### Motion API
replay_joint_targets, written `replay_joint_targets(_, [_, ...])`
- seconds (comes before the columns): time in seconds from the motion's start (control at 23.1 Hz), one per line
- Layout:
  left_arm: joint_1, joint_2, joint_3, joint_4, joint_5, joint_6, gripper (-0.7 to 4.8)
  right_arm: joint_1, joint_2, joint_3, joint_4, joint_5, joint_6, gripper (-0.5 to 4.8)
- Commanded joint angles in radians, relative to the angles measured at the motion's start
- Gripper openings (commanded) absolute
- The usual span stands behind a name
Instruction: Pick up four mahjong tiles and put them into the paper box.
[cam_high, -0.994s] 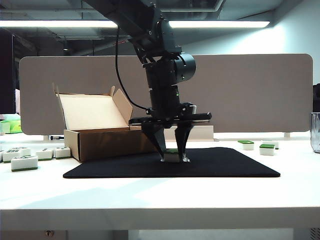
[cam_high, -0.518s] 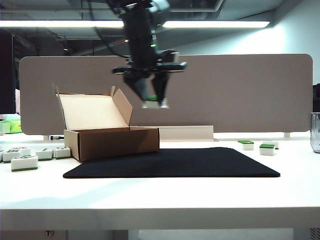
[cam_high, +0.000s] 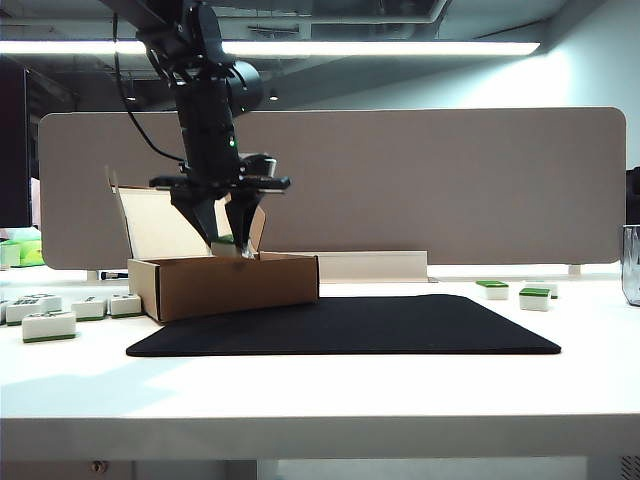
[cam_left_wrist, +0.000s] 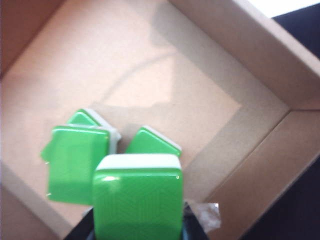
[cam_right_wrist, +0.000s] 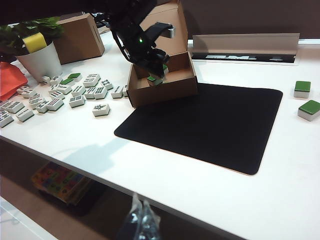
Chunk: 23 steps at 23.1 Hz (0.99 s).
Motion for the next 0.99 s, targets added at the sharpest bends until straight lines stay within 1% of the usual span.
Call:
replay_joint_targets(0.04, [-0.002, 0.02, 0.002, 0.01, 0.032, 0.007, 1.44, 0.0, -0.012, 0.002, 0.011, 0.002, -0.003, -0.01])
replay_joint_targets(0.39, [-0.001, 0.058, 0.002, 0.011, 0.038, 0.008, 1.49, 0.0, -0.012, 0.002, 0.01, 0.002, -0.003, -0.01])
replay_joint_targets(0.52, [-0.001, 0.058, 0.002, 0.023, 0.038, 0.008, 1.63, 0.0, -0.012, 0.002, 0.01, 0.002, -0.003, -0.01])
replay_joint_targets(0.65, [-0.001, 0.057, 0.002, 0.026, 0.038, 0.008, 1.93, 0.0, -0.012, 0.002, 0.011, 0.002, -0.003, -0.01])
replay_joint_targets(0.91, [0.0, 0.057, 0.002, 0.023, 0.038, 0.009, 1.93, 0.0, -0.012, 0.002, 0.01, 0.002, -0.003, -0.01])
replay_joint_targets(0.99, [0.0, 0.055, 0.009, 0.004, 0.037, 0.037, 1.93, 0.0, -0.012, 0.002, 0.01, 0.002, -0.003, -0.01])
